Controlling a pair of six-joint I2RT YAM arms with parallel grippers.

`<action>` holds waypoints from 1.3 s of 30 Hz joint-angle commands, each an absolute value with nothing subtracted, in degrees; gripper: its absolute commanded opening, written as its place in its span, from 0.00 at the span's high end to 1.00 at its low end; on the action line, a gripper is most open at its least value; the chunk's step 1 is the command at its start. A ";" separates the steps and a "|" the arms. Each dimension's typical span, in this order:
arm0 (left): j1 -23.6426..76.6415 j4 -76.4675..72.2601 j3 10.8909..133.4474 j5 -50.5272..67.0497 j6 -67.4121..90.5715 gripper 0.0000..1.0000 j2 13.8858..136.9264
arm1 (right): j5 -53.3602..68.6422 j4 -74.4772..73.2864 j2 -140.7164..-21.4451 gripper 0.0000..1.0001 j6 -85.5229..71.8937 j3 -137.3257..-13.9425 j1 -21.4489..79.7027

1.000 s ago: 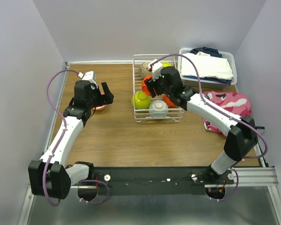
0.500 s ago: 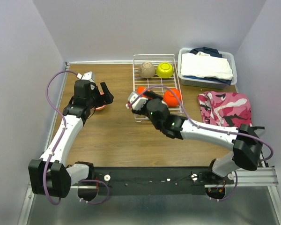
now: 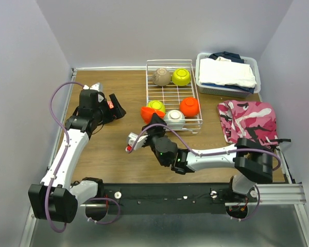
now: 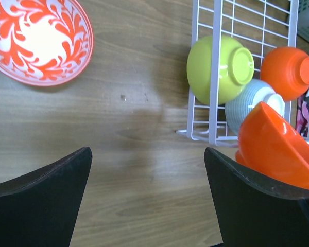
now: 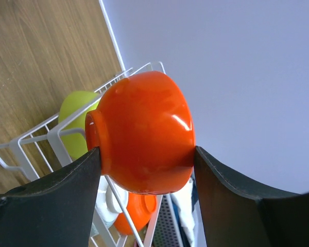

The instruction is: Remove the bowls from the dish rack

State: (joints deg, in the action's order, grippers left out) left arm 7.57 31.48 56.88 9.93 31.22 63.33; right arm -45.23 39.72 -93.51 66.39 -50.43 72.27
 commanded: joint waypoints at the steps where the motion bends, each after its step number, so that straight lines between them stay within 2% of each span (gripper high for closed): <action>1: 7.29 37.70 58.01 14.94 32.52 0.01 60.56 | -47.20 55.97 -97.81 0.67 77.42 -47.99 74.53; 5: 7.29 39.46 58.88 17.40 33.22 0.01 60.64 | -47.29 69.74 -102.64 0.67 83.48 -46.58 75.15; 11: 7.29 43.41 63.01 19.95 32.70 0.01 62.40 | -46.76 82.07 -108.89 0.68 90.87 -46.67 75.32; 26: 7.29 50.45 71.98 22.32 34.10 0.01 67.58 | -45.88 89.89 -116.53 0.68 96.94 -49.74 76.64; 32: 7.29 52.56 71.72 23.73 33.31 0.01 70.84 | -45.44 96.49 -121.19 0.68 102.48 -52.38 77.52; 39: 7.29 53.00 66.73 21.18 31.82 0.04 72.42 | -45.26 97.73 -122.61 0.68 103.80 -53.44 78.31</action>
